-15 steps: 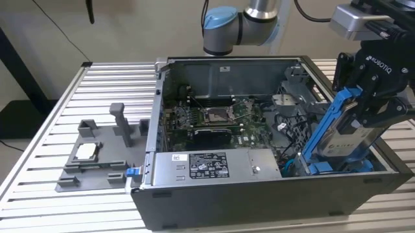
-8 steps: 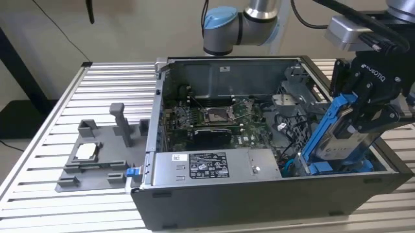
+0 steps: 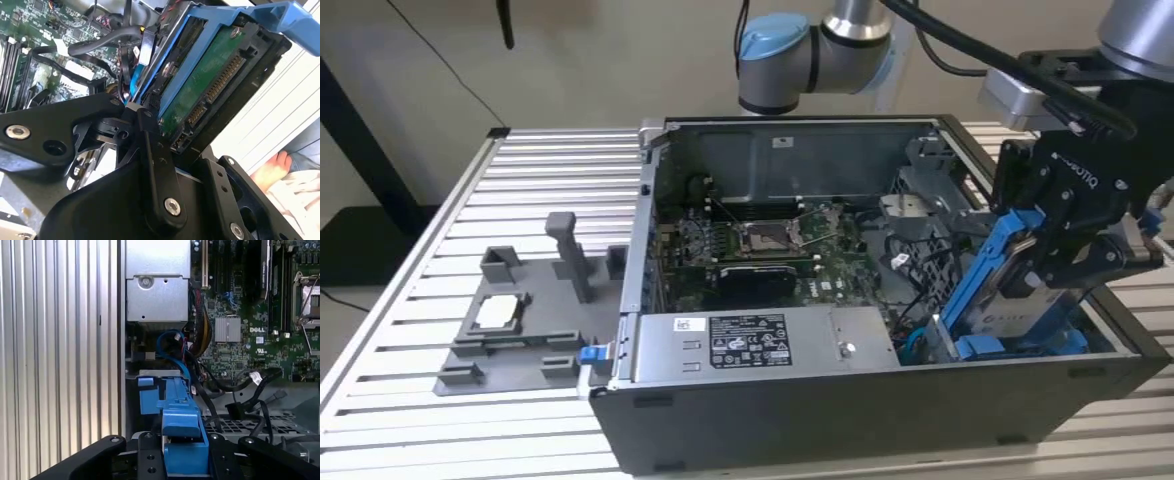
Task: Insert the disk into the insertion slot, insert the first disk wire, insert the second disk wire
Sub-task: 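Insert the disk into the insertion slot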
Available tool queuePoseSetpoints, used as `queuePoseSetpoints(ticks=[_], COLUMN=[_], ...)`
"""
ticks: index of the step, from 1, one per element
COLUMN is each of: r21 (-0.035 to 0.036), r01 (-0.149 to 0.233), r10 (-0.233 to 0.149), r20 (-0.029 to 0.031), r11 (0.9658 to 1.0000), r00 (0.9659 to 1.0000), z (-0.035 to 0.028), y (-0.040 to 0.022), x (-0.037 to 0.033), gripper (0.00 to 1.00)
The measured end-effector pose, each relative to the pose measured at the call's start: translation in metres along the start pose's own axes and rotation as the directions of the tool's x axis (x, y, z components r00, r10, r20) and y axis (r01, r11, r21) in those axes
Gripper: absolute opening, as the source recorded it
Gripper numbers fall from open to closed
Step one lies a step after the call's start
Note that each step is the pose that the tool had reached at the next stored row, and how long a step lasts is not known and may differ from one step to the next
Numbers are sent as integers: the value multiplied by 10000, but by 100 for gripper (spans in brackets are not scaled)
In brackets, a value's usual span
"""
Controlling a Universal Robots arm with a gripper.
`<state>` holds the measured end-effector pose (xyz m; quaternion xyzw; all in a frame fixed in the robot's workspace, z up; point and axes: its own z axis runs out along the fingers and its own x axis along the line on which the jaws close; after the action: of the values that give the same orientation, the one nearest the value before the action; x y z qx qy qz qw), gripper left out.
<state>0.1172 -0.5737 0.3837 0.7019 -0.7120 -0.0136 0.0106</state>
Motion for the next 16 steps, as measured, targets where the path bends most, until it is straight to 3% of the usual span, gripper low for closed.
queuePoseSetpoints(ticks=[6,16], r21=[3,30], r01=[-1,1], r10=[1,-1], r20=[2,2], r11=[10000,10000], r00=[10000,10000], z=[100,104], y=[-3,-4], x=[0,0], gripper=[33,34])
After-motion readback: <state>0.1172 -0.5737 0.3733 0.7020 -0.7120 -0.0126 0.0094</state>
